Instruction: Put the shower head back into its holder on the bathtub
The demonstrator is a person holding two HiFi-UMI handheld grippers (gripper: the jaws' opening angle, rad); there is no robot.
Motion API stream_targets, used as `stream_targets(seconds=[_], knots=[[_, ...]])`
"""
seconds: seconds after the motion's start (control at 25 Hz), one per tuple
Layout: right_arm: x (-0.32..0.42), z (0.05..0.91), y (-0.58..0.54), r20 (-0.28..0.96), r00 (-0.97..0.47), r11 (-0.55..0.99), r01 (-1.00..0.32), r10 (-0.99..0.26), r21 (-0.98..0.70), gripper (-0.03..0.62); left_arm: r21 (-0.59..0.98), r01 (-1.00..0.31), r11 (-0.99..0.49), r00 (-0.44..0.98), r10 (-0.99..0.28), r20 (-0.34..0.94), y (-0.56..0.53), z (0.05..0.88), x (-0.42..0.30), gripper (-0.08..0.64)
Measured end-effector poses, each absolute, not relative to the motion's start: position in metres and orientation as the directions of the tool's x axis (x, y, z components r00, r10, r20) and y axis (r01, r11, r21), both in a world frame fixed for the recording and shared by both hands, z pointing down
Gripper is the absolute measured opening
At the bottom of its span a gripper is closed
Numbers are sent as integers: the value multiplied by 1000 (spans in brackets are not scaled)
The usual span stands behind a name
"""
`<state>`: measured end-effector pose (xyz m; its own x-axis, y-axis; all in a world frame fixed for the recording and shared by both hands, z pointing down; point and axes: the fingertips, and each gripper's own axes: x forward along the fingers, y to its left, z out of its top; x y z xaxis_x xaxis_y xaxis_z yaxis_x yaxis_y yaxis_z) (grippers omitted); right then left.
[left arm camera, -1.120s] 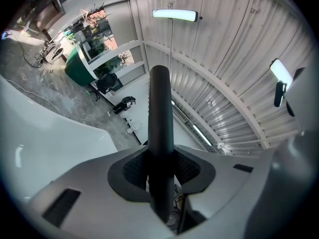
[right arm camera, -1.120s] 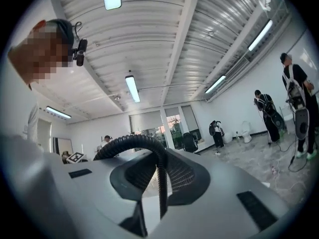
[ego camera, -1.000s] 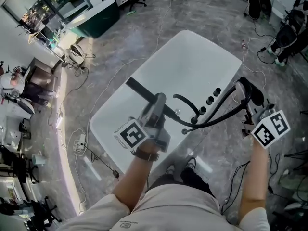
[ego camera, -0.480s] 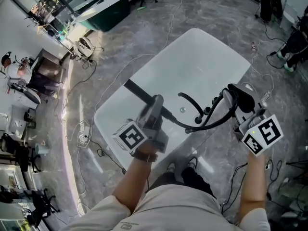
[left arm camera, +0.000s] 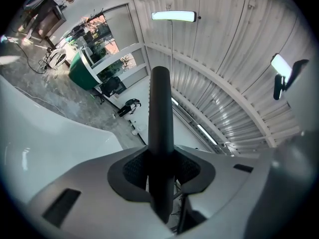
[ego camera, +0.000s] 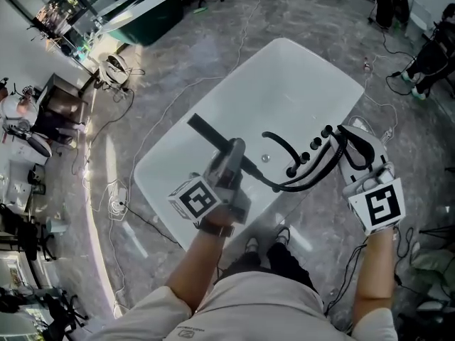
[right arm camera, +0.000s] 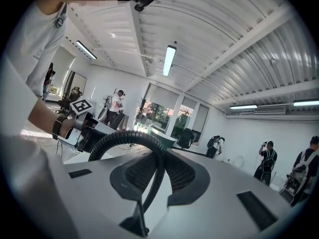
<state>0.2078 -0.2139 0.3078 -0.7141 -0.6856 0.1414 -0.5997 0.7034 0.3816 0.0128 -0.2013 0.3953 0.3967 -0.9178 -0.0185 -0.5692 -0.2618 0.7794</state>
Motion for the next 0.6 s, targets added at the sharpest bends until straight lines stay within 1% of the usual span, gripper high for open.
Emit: stream_targets(seconds=[0.16,0.32,0.44,0.6], knots=[[187,327,-206,192,-716,726,-585,-672,361,69,778,-569,-267,409,-912,-14,-198,393,5,115],[166,353,-197,244,-685,716,-581,-687,386,69,778,-572,-260,411,-911,-2,-189,403,-16,115],[162,362,-194,217,-670,699,-633,-710,333,69,784,-566,-255,416,-909,4,-181,411,-24,115],[156,370,-206,132,-651,662,-715,-748,224,69,785,-565,-254,414,-910,4,-182,412,-34,115]])
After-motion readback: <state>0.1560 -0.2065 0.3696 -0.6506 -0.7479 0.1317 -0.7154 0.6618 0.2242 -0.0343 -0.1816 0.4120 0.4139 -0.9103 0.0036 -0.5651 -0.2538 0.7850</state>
